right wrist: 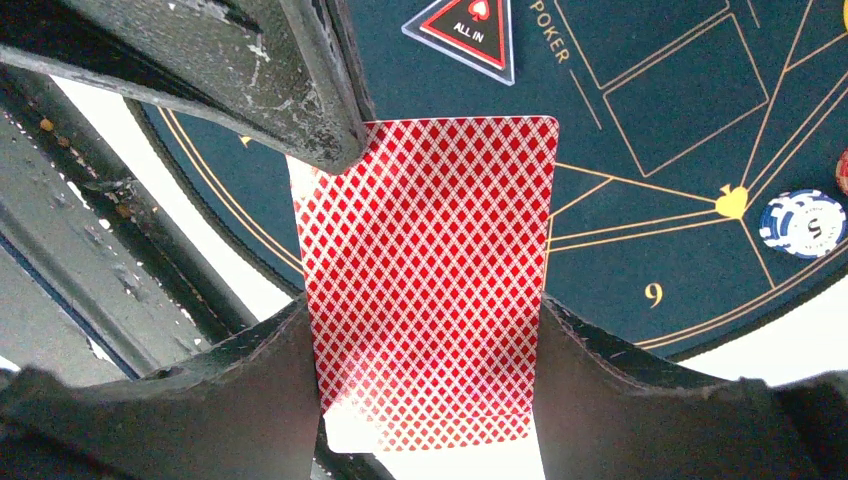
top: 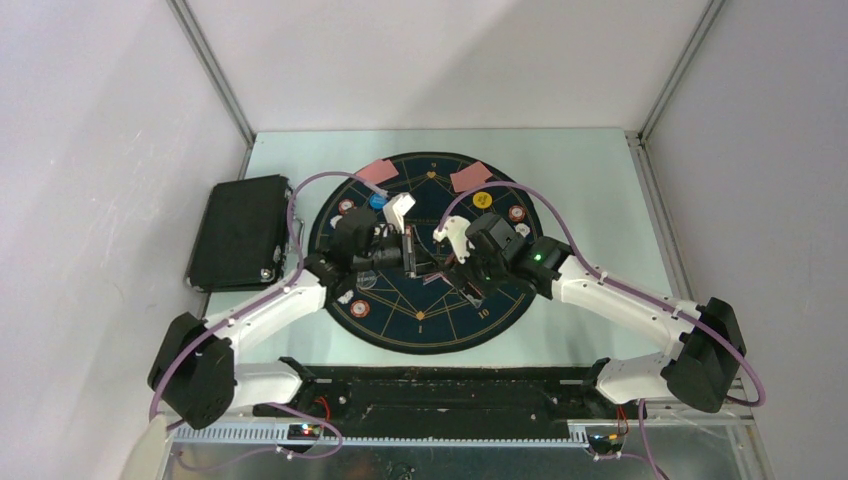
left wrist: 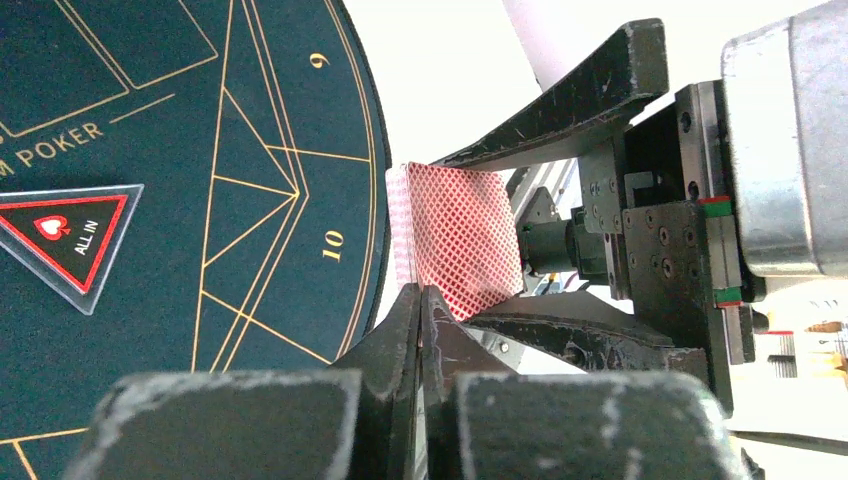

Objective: Distribute texas hold em gaming equipment

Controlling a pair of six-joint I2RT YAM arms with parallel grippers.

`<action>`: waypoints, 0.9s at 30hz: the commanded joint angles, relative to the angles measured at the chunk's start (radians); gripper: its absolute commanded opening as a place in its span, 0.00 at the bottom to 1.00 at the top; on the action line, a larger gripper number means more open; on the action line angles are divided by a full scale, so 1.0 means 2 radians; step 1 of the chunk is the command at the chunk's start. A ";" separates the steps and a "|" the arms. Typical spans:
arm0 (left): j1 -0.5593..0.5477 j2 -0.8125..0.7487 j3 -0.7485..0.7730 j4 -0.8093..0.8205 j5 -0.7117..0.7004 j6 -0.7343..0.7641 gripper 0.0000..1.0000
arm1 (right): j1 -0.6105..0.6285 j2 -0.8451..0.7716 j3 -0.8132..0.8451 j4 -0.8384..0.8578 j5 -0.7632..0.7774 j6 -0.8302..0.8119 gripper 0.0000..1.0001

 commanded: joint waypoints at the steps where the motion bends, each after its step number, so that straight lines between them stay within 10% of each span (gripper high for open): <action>1: 0.002 -0.021 0.008 -0.011 -0.012 0.017 0.00 | -0.004 -0.012 0.007 0.017 0.005 0.001 0.00; 20: 0.023 -0.108 -0.022 -0.049 -0.119 0.029 0.00 | -0.010 -0.003 0.007 0.011 0.005 0.004 0.00; 27: 0.025 -0.074 -0.025 0.025 -0.010 0.006 0.57 | -0.009 -0.004 0.007 0.013 0.002 0.003 0.00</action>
